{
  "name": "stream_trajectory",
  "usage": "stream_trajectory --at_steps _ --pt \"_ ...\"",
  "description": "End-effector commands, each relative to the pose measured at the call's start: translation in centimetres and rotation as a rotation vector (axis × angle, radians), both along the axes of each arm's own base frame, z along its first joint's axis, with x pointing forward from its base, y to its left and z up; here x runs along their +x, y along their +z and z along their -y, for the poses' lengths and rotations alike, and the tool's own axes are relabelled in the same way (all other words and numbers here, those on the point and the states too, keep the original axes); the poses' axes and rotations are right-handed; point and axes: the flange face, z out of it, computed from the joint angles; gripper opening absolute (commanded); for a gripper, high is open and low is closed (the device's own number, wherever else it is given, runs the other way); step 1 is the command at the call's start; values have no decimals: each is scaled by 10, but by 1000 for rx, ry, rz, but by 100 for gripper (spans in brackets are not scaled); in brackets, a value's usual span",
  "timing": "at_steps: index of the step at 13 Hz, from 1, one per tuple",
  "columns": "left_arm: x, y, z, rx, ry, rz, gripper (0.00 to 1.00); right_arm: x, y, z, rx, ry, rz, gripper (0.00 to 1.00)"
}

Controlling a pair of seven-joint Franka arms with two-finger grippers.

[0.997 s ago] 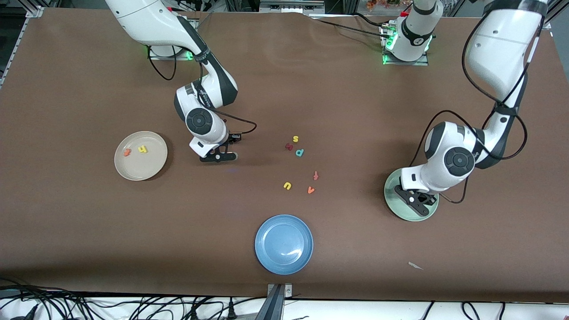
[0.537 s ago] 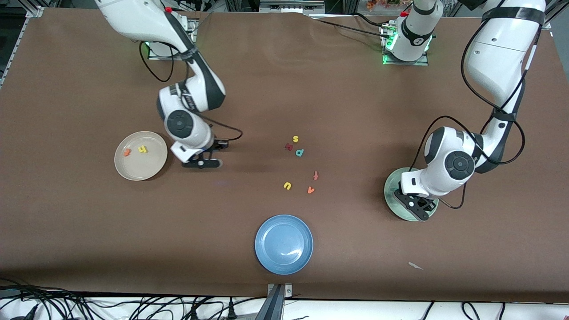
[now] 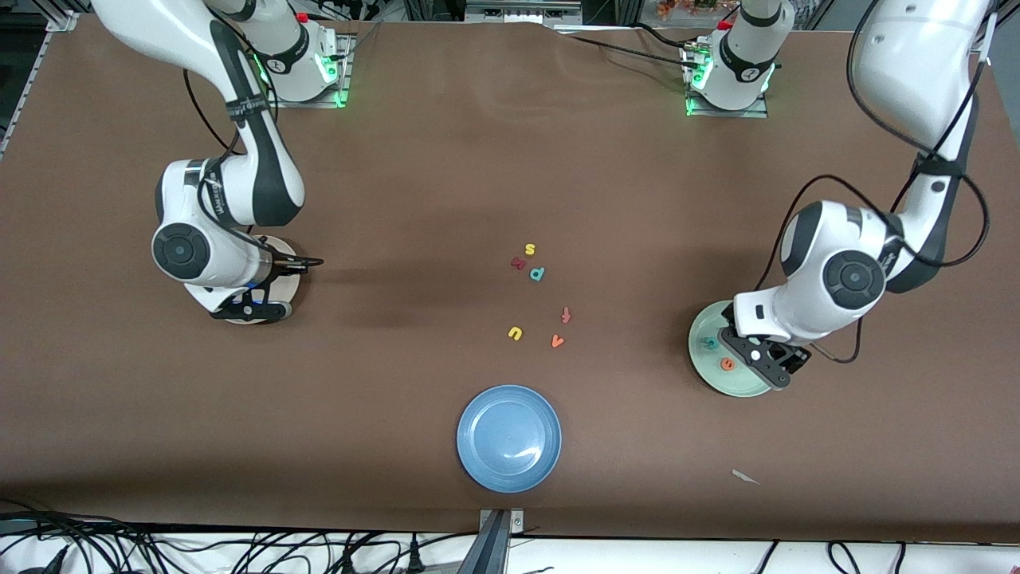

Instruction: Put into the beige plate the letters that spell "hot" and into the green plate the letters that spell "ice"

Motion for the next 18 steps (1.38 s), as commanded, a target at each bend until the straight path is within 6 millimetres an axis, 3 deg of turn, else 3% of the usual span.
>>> stream_trajectory --at_steps 1,3,5,8,9,11,12,16,18 --pt "-27 71 9 -31 115 -45 100 0 -34 27 16 54 -42 19" --pt "-45 129 -2 -31 233 -44 100 1 -48 46 25 75 -56 19" --pt "-65 185 -20 -23 337 -7 100 -3 -64 53 22 70 -55 22" --pt "-97 239 -21 -7 511 -16 100 0 -50 52 28 68 -31 78" --pt "-100 251 -24 -17 551 -34 100 5 -31 52 37 60 1 85" --pt "-99 275 -37 -41 629 -81 100 19 24 62 51 39 59 87" --pt "-97 280 -38 -36 636 -94 100 27 54 67 56 25 73 98" --pt "-99 299 -43 -30 655 -82 100 48 168 83 65 -6 118 99" --pt "-104 309 -44 -28 655 -57 100 55 218 81 61 1 135 99"
